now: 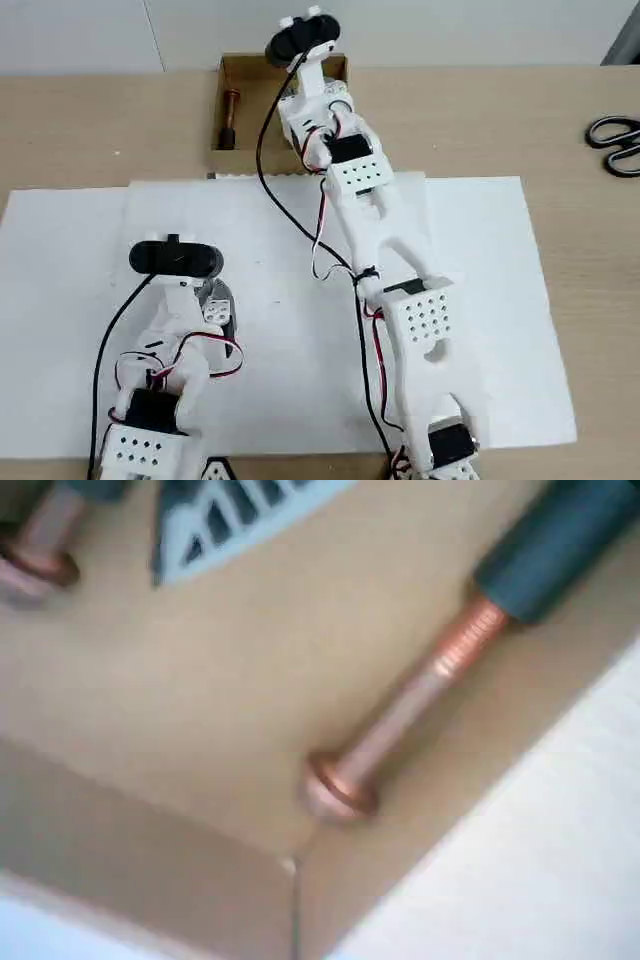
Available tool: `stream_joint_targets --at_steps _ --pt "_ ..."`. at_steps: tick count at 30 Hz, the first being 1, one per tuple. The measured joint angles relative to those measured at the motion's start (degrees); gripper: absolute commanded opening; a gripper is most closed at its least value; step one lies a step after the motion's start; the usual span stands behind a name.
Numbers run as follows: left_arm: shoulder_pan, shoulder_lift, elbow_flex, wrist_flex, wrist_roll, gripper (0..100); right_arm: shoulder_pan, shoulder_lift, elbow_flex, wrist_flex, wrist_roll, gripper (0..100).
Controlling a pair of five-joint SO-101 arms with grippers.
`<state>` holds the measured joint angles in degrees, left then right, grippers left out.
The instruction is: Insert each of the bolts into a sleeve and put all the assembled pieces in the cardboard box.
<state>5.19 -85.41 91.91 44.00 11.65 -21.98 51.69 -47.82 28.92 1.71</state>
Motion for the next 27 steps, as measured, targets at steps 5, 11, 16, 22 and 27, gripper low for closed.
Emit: stream_joint_targets --at_steps 5,11,16,22,27 --pt "0.0 0.0 0.0 0.0 0.0 1 0.0 0.1 -1.2 0.0 0.0 14.7" --pt "0.0 0.0 0.0 0.0 0.0 1 0.0 0.1 -7.5 6.9 0.2 10.4" --pt "0.0 0.0 0.0 0.0 0.0 1 0.0 0.1 -14.8 14.1 0.2 9.7" --pt "0.0 0.0 0.0 0.0 0.0 1 0.0 0.1 -25.9 25.1 0.2 9.7" --pt "0.0 0.0 0.0 0.0 0.0 1 -0.1 0.1 -34.9 35.9 0.2 9.7"
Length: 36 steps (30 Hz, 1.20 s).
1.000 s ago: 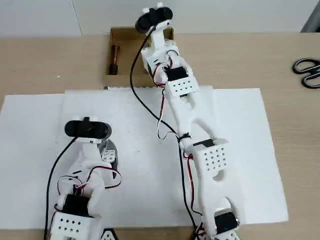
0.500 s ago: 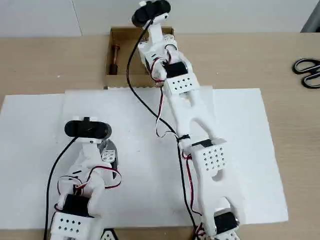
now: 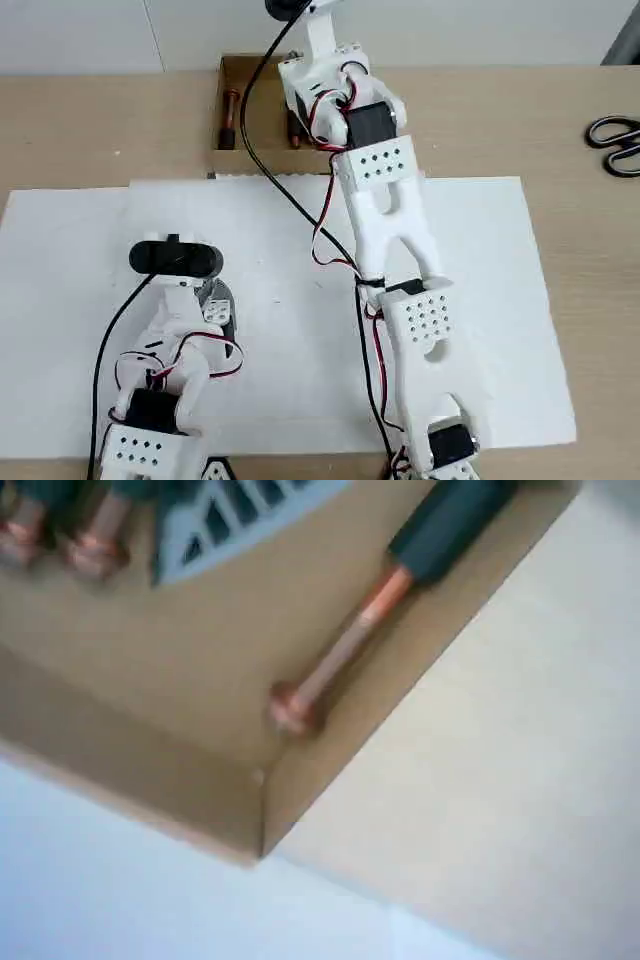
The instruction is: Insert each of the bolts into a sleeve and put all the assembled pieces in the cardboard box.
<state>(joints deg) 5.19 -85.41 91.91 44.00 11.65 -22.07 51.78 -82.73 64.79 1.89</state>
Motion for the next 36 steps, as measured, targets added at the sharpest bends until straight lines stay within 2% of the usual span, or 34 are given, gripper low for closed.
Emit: stream_joint_targets --at_steps 6,10,15,24,30,34,36 --pt "0.0 0.0 0.0 0.0 0.0 1 -0.7 -0.2 -10.7 14.4 0.0 9.7" --pt "0.0 0.0 0.0 0.0 0.0 1 -0.6 -0.6 -11.6 22.8 0.0 9.7" --pt "0.0 0.0 0.0 0.0 0.0 1 -0.7 -6.6 -11.7 28.3 -1.6 9.7" --pt "0.0 0.0 0.0 0.0 0.0 1 -0.5 -16.1 -11.7 31.5 -1.8 9.6" --pt "0.0 0.0 0.0 0.0 0.0 1 2.5 -22.8 -8.8 31.9 -1.8 9.4" --pt "0.0 0.0 0.0 0.0 0.0 1 4.1 -30.6 -2.3 31.9 -1.8 0.6" --pt "0.0 0.0 0.0 0.0 0.0 1 4.7 -34.8 1.8 32.0 -1.8 1.0"
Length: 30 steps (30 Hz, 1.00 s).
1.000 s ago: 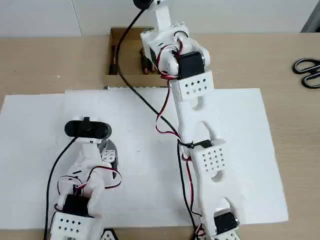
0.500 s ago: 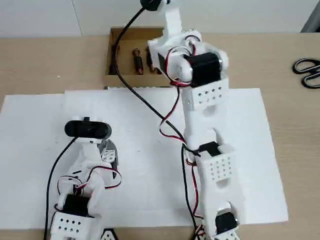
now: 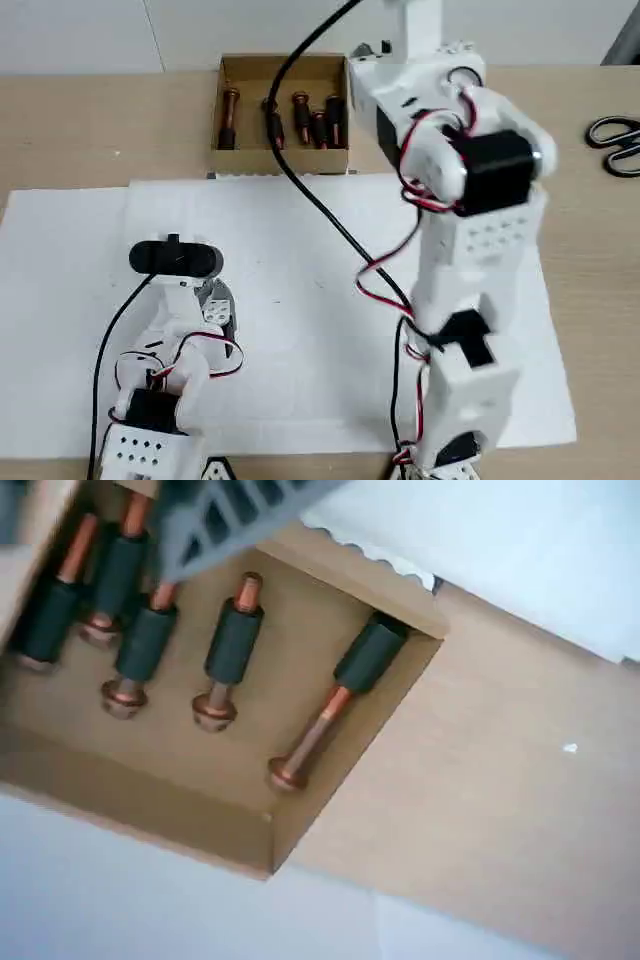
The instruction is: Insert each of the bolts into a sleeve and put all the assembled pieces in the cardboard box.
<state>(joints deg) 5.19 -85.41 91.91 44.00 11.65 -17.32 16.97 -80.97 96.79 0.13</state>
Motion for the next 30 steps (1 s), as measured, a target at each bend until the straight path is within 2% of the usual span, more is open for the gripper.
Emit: stream_joint_targets --at_steps 13,22,30 --pt "0.0 0.0 0.0 0.0 0.0 1 0.3 -26.5 27.1 0.0 -1.6 1.4" --pt "0.0 0.0 0.0 0.0 0.0 1 0.7 -47.6 56.3 0.0 -7.6 1.4" --pt "0.0 0.0 0.0 0.0 0.0 1 7.0 -65.6 86.9 -6.0 -10.5 1.3"
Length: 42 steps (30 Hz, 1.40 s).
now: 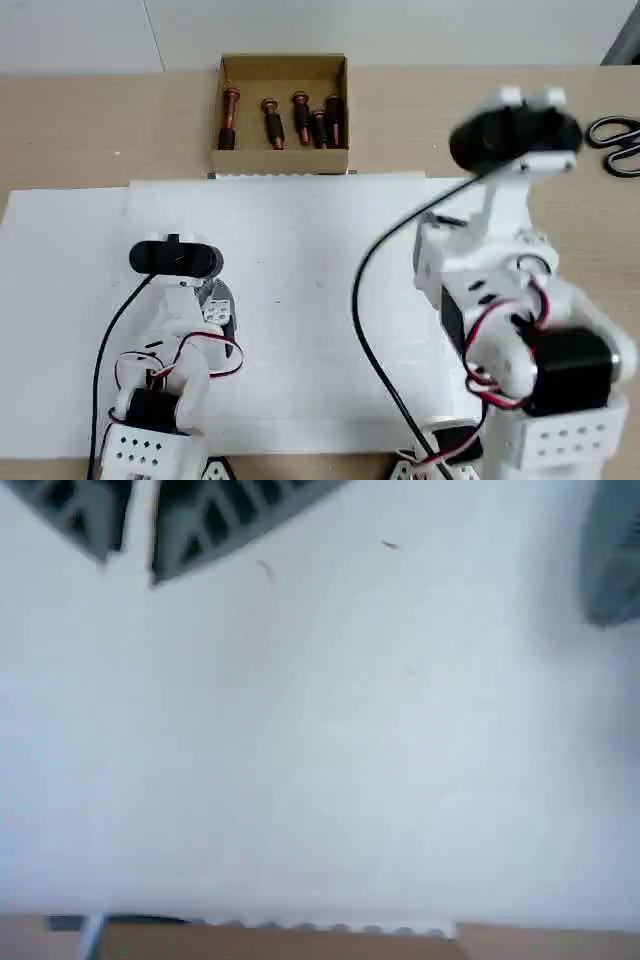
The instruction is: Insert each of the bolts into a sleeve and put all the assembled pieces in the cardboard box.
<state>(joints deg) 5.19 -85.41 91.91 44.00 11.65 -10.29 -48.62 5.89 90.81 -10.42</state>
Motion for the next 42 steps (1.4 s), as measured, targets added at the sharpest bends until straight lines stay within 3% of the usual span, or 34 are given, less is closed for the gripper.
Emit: stream_joint_targets --at_steps 11,20,29,42 --pt "0.0 0.0 0.0 0.0 0.0 1 1.7 -25.3 44.6 -16.9 0.0 0.4" --pt "0.0 0.0 0.0 0.0 0.0 1 1.7 -41.3 70.3 -24.6 3.7 0.4" --pt "0.0 0.0 0.0 0.0 0.0 1 1.3 -54.1 86.8 -27.4 4.7 0.4" --pt "0.0 0.0 0.0 0.0 0.0 1 1.3 -54.3 89.3 -32.0 4.7 0.4"
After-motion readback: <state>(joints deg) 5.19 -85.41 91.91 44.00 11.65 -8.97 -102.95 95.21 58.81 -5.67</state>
